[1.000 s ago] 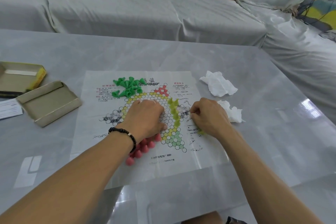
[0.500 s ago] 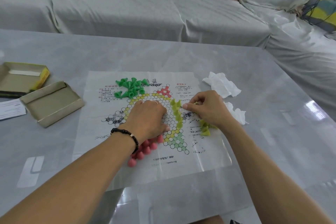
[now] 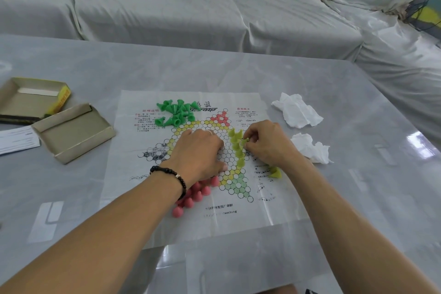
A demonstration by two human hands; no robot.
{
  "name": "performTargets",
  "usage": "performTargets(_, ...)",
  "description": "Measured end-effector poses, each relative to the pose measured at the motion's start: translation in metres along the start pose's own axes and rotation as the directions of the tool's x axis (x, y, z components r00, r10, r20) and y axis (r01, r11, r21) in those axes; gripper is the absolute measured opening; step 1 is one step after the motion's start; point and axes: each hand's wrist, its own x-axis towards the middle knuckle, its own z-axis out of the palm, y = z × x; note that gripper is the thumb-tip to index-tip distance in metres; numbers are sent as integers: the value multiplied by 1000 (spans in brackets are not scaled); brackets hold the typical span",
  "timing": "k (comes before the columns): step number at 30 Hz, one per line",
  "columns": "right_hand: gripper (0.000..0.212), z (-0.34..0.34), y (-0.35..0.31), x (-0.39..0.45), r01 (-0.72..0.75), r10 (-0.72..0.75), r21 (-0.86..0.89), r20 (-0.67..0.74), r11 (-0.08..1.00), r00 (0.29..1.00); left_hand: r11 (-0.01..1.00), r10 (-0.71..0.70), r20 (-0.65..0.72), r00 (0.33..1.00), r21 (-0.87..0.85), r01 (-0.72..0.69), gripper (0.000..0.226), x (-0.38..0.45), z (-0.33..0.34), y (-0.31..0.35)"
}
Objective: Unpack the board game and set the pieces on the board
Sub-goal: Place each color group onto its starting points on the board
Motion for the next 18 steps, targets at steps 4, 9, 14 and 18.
performTargets(4,20,1,-3,1,5,-5,1,12,1000,1000,1000,6,2,1000,3,-6,44,0,0,0)
performTargets(9,20,-1,0,0,-12,12,23,-8,1000,1000,1000,8,7,1000,4,-8,45,0,-1,-1)
performTargets(14,23,-18,15,-6,-47,56,64,-142,997,988,1000,4,9,1000,11,-4,45,0,0,0)
performTargets(18,25,-22,24,-11,-83,82,1,-123,997,989,1000,-2,12,1000,7,2,46,0,1,0)
